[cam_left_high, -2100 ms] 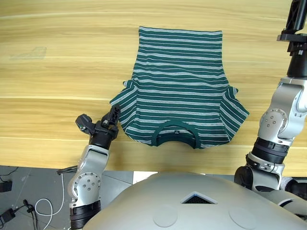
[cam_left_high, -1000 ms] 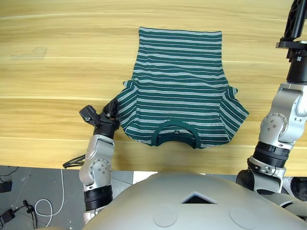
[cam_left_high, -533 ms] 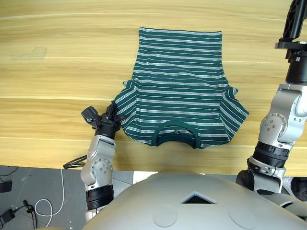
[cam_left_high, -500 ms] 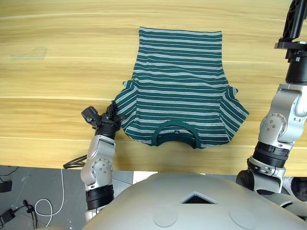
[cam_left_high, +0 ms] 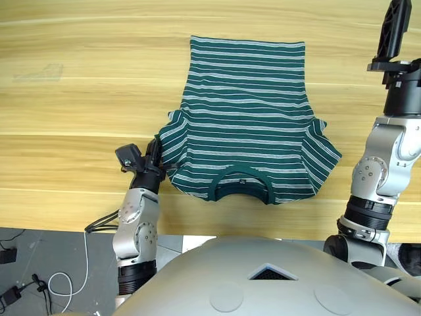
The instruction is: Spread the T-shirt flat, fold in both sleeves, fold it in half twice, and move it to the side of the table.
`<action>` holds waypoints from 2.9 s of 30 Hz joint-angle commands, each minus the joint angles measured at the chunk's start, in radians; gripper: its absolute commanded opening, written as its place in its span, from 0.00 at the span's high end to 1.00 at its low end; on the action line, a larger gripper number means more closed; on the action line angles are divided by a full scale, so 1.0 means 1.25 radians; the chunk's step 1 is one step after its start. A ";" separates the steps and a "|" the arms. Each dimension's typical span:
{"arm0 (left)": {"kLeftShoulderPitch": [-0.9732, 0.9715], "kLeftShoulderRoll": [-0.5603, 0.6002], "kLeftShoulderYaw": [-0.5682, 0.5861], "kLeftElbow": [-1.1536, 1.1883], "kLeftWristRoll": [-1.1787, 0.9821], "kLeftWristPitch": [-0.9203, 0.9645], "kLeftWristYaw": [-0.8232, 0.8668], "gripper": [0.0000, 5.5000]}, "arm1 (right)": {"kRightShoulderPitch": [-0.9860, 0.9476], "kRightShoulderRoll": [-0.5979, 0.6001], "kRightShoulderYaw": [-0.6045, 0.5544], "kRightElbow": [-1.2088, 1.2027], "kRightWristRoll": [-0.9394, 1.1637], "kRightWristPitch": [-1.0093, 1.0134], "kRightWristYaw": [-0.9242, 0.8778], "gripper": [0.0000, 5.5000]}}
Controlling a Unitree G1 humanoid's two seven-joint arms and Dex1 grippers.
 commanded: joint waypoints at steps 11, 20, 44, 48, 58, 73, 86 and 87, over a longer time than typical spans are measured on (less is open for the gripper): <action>0.040 0.033 -0.119 -0.013 0.221 -0.205 -0.067 0.99 | 0.009 0.001 0.017 0.023 -0.026 -0.008 0.025 0.02; 0.041 0.077 -0.191 -0.015 0.353 -0.300 -0.086 0.99 | 0.010 0.002 0.031 0.034 -0.034 -0.012 0.033 0.02; 0.023 0.189 -0.338 0.091 0.586 -0.339 -0.122 0.99 | 0.023 -0.003 0.016 0.028 -0.024 -0.005 0.034 0.02; 0.019 0.214 -0.358 0.069 0.604 -0.356 -0.140 0.99 | 0.021 0.001 0.019 0.033 -0.028 -0.011 0.033 0.02; 0.009 0.211 -0.339 0.065 0.580 -0.328 -0.139 0.69 | 0.018 0.002 0.022 0.043 -0.033 -0.017 0.033 0.02; 0.108 0.331 -0.019 -0.441 -0.348 -0.186 -0.262 0.27 | 0.311 -0.245 -0.113 -0.037 0.421 0.468 0.317 0.02; 0.144 0.259 0.302 -0.340 -0.273 -0.106 0.056 0.22 | 0.423 -0.453 -0.095 0.064 0.410 0.721 0.492 0.02; 0.143 0.253 0.303 -0.342 -0.266 -0.101 0.053 0.22 | 0.416 -0.457 -0.088 0.074 0.391 0.718 0.493 0.02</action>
